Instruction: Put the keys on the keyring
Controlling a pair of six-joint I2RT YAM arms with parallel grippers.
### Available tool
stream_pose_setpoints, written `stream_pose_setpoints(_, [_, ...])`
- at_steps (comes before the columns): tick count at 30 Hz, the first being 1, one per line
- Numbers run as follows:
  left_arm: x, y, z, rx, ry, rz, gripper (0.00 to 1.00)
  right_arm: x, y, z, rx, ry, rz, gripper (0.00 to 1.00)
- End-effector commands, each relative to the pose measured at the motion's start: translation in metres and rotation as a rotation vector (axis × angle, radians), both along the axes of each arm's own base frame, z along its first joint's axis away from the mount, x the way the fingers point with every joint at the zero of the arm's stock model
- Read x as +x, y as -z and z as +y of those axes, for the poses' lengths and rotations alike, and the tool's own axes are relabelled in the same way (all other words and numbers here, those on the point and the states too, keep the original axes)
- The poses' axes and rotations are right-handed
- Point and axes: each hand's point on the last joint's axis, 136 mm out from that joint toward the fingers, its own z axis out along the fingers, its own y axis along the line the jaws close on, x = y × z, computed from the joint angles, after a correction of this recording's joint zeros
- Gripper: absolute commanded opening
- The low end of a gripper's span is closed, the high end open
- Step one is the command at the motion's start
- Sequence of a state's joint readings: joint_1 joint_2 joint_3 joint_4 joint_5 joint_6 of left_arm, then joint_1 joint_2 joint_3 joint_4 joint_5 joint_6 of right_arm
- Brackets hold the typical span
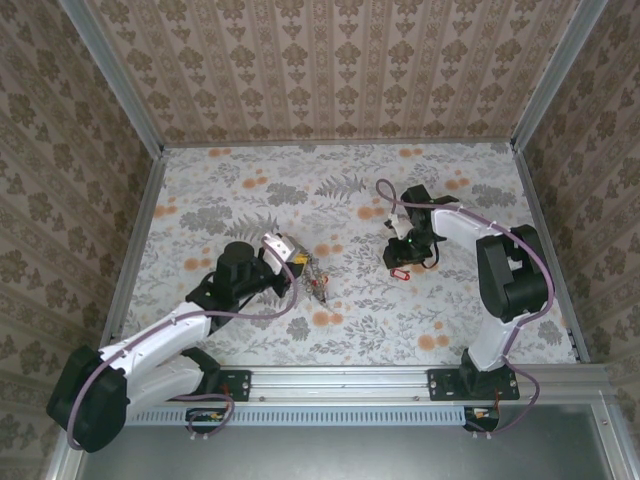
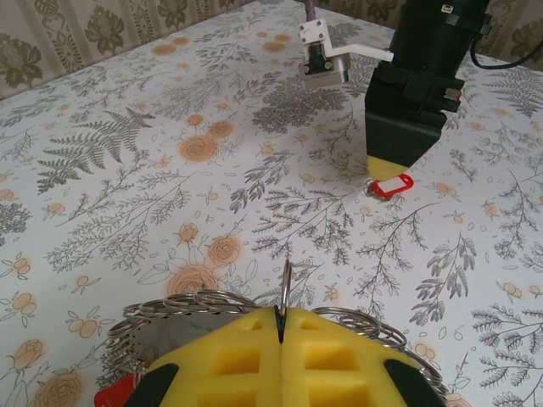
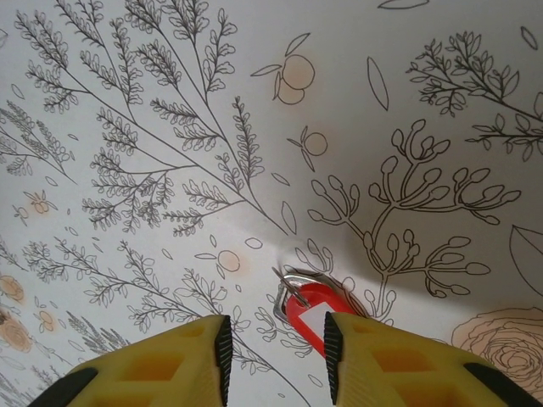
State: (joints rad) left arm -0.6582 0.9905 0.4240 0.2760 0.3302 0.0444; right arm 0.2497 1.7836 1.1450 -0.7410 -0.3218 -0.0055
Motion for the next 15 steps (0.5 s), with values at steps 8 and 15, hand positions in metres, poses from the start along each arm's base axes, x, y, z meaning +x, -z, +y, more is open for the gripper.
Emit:
stream_pose_setpoints(8, [0.0037, -0.0186, -0.0061, -0.055, 0.016, -0.025, 0.0, -0.0163, 0.0175, -0.0009, -0.008, -0.039, 0.08, 0.36])
stream_pose_setpoints(15, [0.0041, -0.0187, -0.0065, -0.055, 0.017, -0.022, 0.0, -0.0123, 0.017, 0.0034, 0.013, -0.046, 0.073, 0.26])
